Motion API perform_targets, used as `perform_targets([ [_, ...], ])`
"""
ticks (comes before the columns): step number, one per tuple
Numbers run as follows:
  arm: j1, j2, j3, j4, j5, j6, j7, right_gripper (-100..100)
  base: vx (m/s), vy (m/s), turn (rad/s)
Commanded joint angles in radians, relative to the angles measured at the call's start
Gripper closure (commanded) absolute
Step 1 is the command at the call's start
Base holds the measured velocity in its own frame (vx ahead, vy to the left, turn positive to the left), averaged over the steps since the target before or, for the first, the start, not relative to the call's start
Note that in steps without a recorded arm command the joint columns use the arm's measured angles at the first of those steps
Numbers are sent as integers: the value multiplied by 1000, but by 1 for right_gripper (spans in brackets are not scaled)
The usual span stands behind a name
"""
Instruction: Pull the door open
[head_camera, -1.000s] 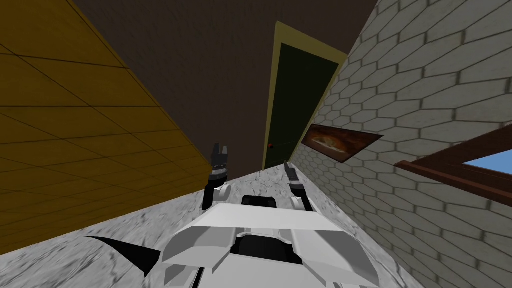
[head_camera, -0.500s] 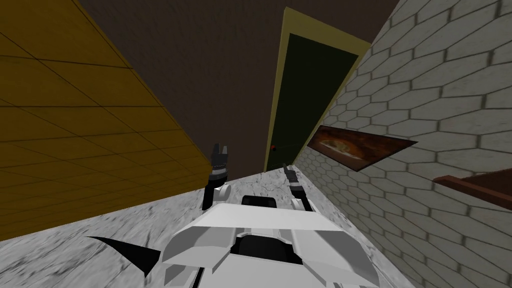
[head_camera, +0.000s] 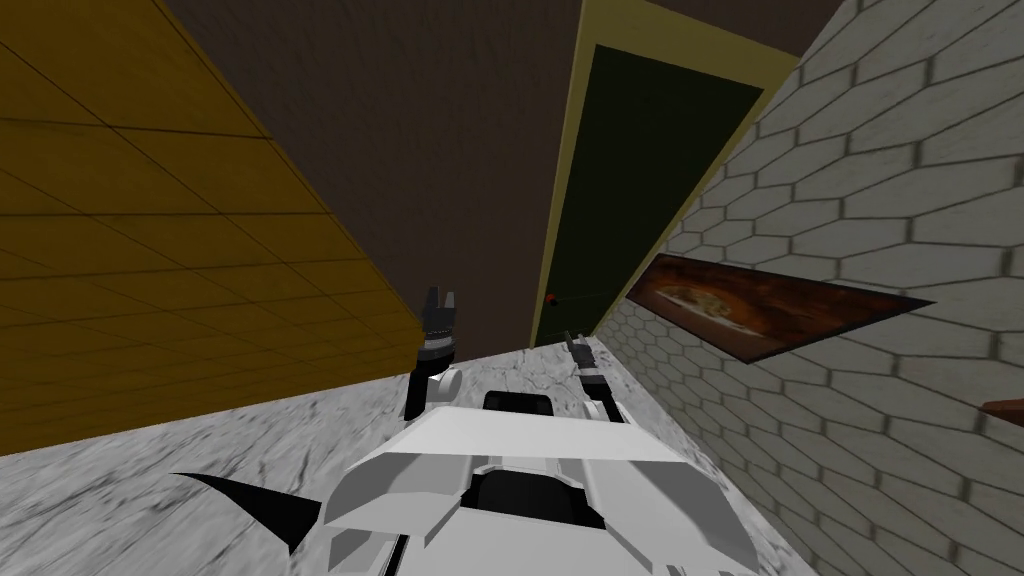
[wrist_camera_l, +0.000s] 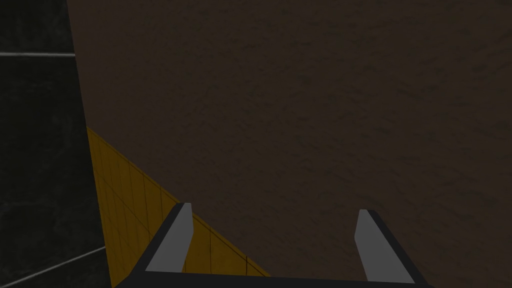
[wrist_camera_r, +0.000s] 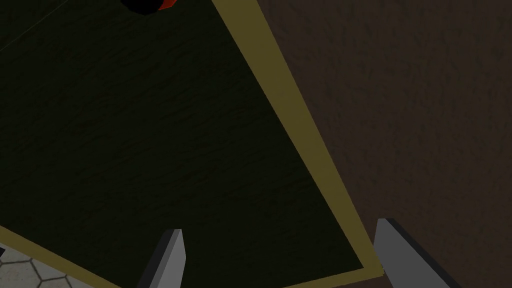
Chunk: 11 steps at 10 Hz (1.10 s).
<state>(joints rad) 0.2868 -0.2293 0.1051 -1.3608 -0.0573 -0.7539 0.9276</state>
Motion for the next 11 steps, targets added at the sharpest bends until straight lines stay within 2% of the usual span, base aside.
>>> perform_targets([
  [1,-3,-11,2,34,-8,-11,36,-100,78,-43,106],
  [11,-41,-51,19,226,-47,-55,240,-100,84,-46,103],
])
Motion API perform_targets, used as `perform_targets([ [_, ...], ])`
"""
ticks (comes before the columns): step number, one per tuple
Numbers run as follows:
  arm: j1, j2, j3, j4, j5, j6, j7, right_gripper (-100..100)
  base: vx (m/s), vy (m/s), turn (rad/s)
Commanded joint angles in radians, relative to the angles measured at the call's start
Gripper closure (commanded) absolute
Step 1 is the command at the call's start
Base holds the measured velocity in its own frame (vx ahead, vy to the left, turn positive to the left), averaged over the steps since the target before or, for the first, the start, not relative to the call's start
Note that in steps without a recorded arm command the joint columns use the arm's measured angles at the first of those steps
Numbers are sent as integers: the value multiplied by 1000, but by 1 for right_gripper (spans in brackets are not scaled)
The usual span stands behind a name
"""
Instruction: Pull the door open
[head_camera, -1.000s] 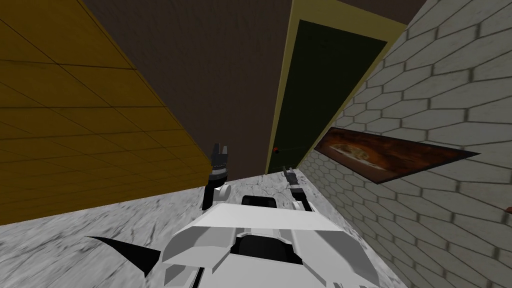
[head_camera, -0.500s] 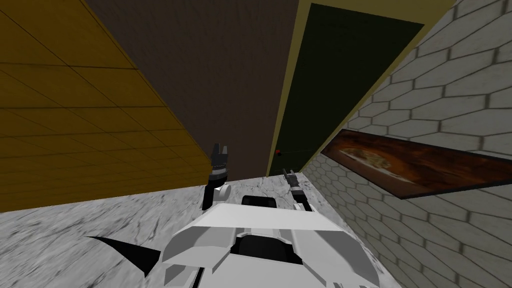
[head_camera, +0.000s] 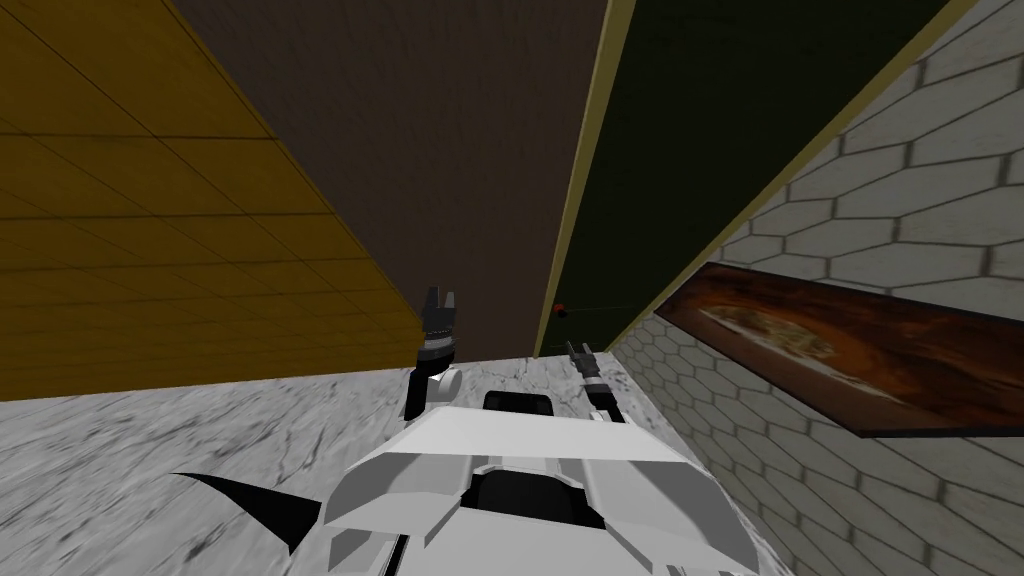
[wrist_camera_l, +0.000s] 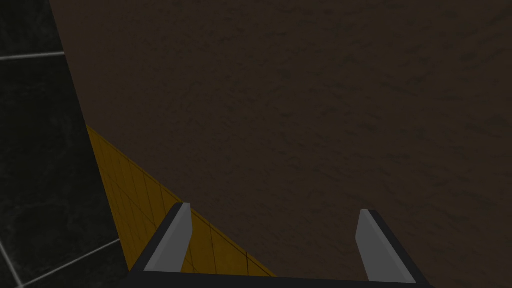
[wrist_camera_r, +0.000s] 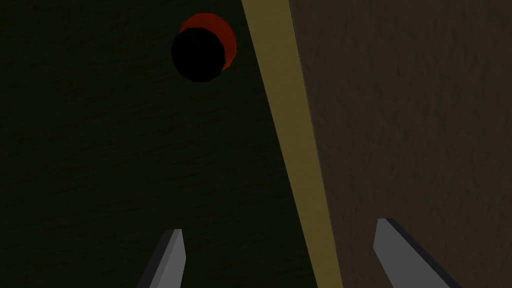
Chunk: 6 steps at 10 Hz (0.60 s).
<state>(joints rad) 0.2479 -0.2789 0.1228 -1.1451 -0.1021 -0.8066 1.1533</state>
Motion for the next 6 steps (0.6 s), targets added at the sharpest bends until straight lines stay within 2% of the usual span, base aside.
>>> perform_targets([
  [1,-5,-4,3,27,-5,-6,32,-100,69,-45,82],
  [6,-23,-22,10,114,-23,-26,124,-100,81,-57,93],
])
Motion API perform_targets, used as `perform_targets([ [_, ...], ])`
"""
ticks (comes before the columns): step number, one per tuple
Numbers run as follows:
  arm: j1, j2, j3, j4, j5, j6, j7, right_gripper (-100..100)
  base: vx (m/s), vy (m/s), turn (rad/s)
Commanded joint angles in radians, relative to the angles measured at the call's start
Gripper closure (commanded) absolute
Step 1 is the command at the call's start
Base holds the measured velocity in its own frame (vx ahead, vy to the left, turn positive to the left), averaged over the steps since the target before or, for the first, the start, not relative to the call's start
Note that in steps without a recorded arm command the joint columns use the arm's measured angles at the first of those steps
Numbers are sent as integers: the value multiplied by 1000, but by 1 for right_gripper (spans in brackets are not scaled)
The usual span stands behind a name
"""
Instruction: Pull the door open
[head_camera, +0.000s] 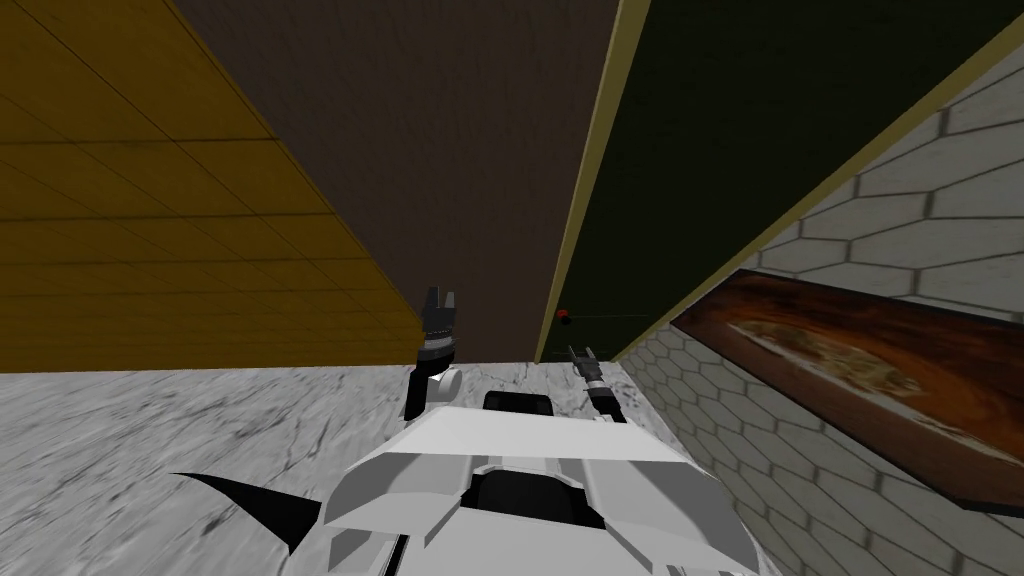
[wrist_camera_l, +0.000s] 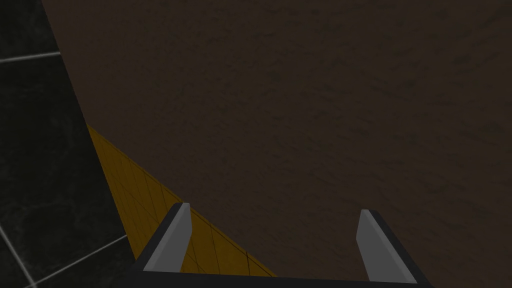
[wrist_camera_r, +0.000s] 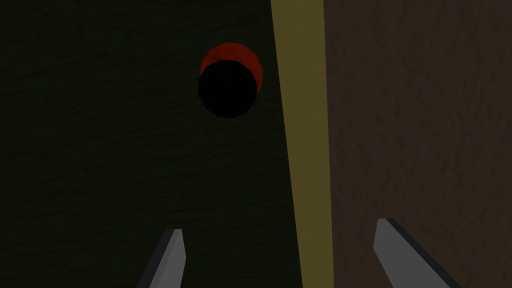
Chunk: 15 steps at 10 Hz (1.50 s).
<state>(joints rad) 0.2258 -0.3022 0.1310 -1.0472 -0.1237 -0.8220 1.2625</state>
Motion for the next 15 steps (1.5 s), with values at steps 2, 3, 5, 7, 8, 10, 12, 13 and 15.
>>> perform_targets([
  [2,-7,-6,5,51,-8,-18,51,-100,75,-57,82],
  [3,-11,-9,7,68,-12,-22,70,-100,85,-60,114],
  [5,-17,-16,9,100,-18,-29,103,-100,78,-57,83],
  [7,-16,-23,-8,115,-26,-42,86,-100,64,13,100],
  [8,-17,-26,-13,123,-28,-47,83,-100,159,49,163],
  [10,-19,-40,-36,159,-41,-69,68,-100,188,41,138],
  [12,-21,-54,-58,195,-54,-91,53,-100,223,34,190],
  [13,-22,-59,-67,209,-59,-99,47,-100,181,5,97],
  [15,-28,-60,-70,227,-61,-106,46,-100,145,-25,76],
])
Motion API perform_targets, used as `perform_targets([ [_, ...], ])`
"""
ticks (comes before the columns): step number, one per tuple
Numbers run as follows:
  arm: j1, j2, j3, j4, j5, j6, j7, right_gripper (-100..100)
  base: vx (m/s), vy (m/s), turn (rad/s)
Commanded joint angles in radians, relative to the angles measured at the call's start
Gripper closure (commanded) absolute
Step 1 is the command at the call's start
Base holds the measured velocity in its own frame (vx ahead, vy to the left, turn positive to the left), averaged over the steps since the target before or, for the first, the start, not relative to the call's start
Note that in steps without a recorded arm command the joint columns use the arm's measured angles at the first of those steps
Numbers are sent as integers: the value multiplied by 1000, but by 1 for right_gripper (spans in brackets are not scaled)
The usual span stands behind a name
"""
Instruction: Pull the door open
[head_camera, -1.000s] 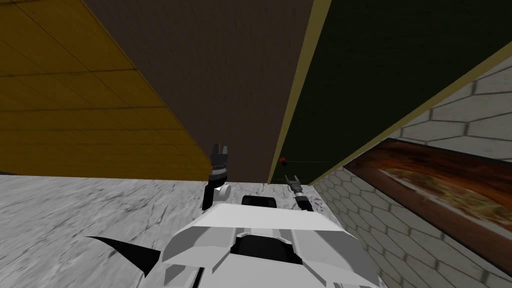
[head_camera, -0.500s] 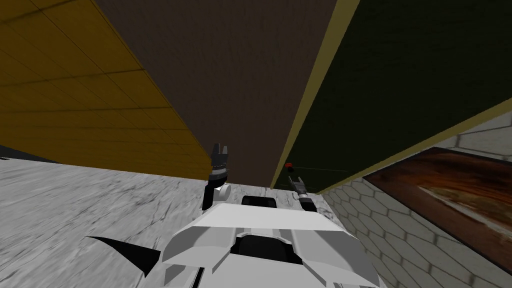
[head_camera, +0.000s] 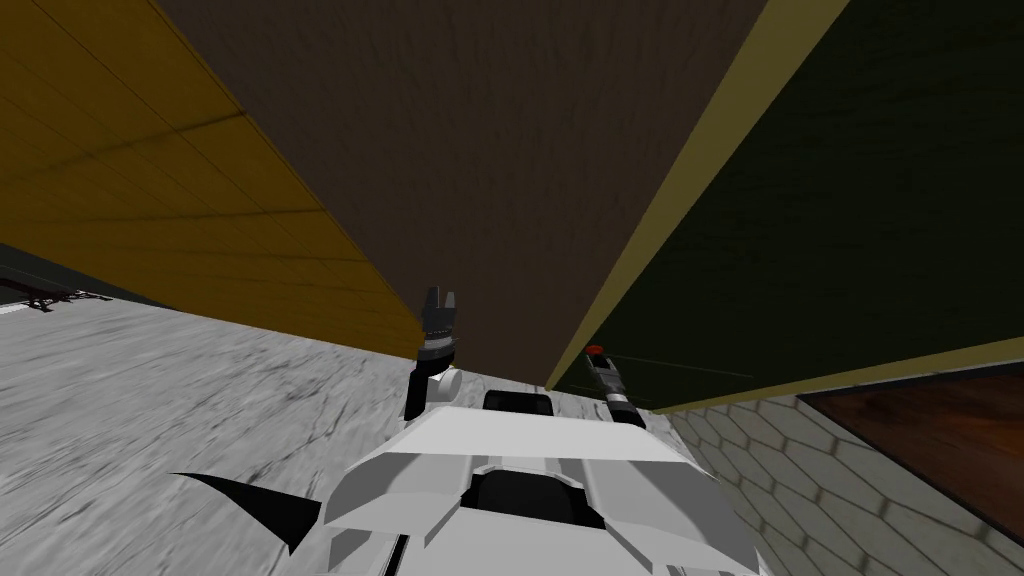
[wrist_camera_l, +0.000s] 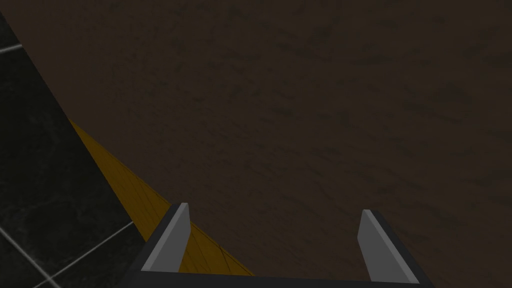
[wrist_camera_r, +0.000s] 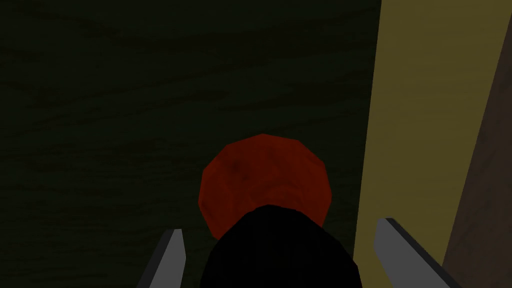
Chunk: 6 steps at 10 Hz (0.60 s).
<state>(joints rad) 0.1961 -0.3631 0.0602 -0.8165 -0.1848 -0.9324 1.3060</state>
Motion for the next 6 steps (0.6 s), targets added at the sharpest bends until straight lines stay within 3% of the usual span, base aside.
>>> perform_targets([
  [1,2,1,1,-4,1,4,2,100,-13,0,-35],
  [6,2,1,1,-4,1,4,2,100,-17,1,0],
])
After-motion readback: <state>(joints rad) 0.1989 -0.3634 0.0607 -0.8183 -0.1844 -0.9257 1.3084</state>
